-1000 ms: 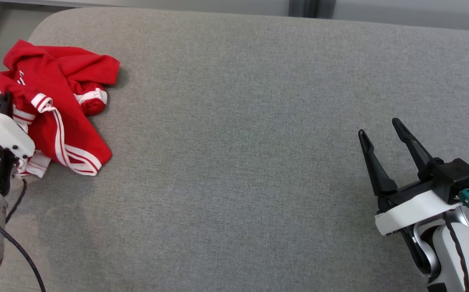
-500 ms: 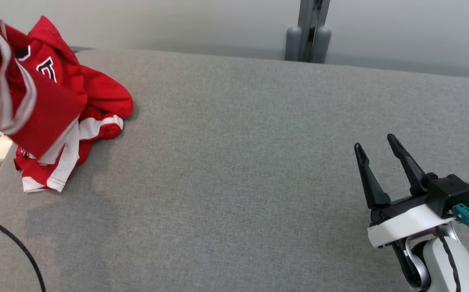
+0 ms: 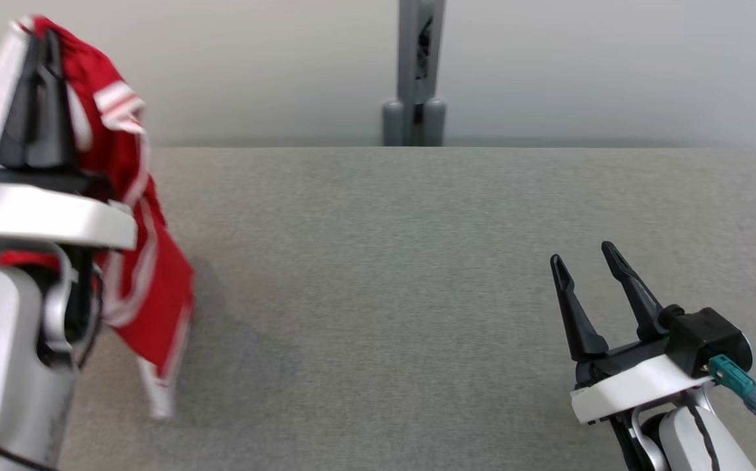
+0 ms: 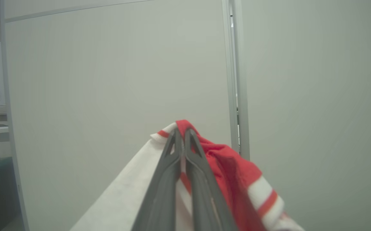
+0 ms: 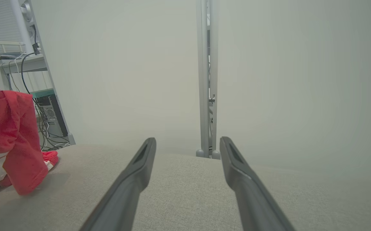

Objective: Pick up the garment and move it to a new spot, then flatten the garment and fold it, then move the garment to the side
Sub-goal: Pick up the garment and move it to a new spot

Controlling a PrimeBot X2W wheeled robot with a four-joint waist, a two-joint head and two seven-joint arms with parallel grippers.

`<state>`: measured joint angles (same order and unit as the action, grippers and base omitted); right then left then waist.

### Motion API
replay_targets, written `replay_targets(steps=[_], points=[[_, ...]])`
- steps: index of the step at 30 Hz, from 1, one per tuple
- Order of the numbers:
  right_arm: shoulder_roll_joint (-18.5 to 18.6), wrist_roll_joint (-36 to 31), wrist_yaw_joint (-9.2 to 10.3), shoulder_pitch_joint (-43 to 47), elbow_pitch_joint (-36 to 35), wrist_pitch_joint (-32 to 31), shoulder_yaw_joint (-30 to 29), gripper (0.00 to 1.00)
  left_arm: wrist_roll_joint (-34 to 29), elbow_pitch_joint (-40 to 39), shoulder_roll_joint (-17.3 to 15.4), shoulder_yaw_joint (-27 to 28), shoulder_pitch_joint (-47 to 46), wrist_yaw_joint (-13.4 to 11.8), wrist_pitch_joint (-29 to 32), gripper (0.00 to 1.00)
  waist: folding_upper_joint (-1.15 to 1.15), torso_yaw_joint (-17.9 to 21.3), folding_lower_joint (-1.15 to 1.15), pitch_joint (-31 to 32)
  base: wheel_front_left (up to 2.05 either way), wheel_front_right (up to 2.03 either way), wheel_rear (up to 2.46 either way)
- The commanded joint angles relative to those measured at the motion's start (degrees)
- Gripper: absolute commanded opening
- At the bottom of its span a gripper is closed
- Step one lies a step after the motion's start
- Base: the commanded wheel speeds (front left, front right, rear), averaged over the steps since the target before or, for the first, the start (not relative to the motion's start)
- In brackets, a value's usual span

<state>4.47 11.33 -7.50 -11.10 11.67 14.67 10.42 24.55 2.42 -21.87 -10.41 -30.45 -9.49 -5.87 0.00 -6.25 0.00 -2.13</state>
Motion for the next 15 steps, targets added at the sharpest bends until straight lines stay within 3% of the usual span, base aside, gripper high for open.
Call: replay_targets(steps=[1, 7, 15], points=[[0.30, 0.04, 0.01, 0.48, -0.53, 0.32, -0.07, 1.00, -0.31, -1.62, 0.32, -0.29, 1.45, -0.60, 0.73, 0.00, 0.00, 2.69, 0.00, 0.89, 0.00, 0.00, 0.00], [-0.13, 0.24, 0.01, 0.75, -1.27, 0.41, 0.42, 1.00, -0.12, -8.60, 2.51, -3.85, 8.15, -2.12, 3.82, 0.00, 0.00, 9.32, 0.00, 0.28, 0.00, 0.00, 0.00], [-0.27, 0.60, 0.01, 0.46, -2.17, 0.32, 0.31, 1.00, 0.02, -4.02, 7.23, -12.49, 8.00, 1.06, 5.79, 0.00, 0.00, 18.00, 0.00, -3.47, 0.00, 0.00, 0.00]])
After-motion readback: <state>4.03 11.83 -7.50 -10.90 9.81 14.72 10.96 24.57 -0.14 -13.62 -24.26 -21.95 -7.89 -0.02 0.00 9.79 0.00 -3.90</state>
